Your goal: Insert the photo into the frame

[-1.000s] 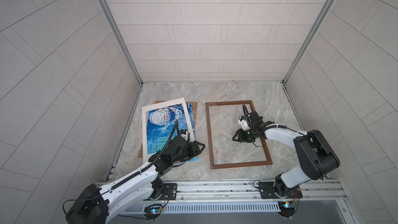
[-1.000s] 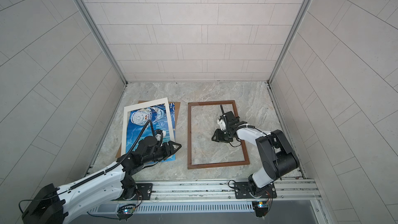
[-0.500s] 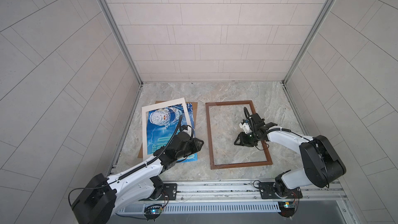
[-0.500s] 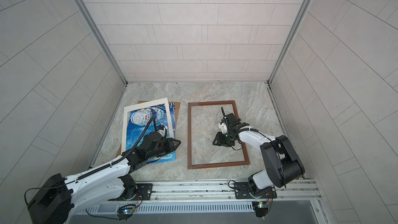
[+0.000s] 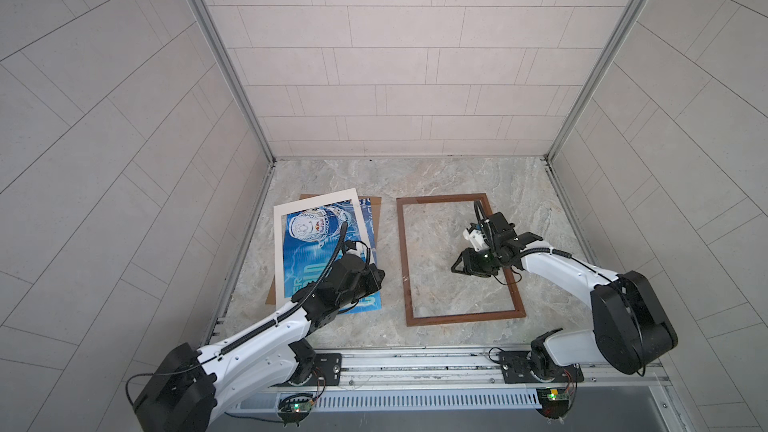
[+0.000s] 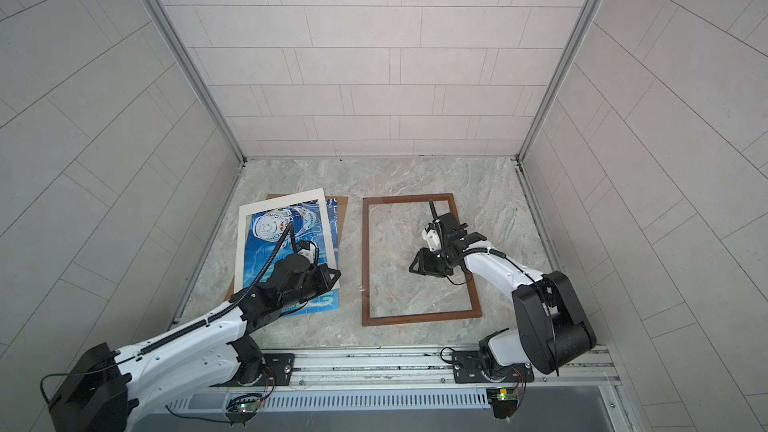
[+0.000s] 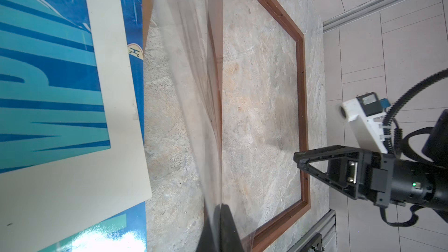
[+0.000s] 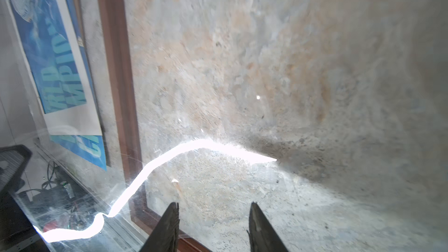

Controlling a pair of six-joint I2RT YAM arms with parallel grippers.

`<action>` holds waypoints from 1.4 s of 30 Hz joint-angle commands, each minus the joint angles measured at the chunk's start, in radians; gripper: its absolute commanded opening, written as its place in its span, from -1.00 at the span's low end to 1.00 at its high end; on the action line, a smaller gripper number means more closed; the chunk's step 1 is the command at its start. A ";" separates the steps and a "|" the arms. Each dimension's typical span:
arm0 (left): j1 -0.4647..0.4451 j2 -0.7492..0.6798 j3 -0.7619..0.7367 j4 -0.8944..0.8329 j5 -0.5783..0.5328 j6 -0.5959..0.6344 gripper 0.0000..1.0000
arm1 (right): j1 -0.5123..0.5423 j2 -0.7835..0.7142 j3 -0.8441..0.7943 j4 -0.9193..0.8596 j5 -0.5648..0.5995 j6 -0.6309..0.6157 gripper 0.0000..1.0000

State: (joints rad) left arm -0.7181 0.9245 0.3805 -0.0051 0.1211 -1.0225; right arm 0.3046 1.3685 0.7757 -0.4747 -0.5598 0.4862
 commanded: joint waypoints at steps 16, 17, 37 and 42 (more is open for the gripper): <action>0.234 0.073 0.536 -0.255 0.452 0.240 -1.00 | -0.328 0.028 0.116 -0.116 0.294 -0.139 0.48; 0.252 0.069 0.550 -0.261 0.470 0.247 -1.00 | -0.328 0.045 0.117 -0.109 0.294 -0.141 0.48; 0.516 0.076 0.762 -0.460 0.584 0.293 -1.00 | -0.266 0.224 0.035 0.011 0.098 -0.104 0.24; 0.519 0.131 0.799 -0.465 0.604 0.292 -1.00 | -0.259 0.155 -0.037 0.055 0.019 -0.010 0.14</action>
State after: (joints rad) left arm -0.2031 1.0325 1.1469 -0.4526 0.7052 -0.7540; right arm 0.0395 1.5478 0.7883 -0.3977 -0.4789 0.4133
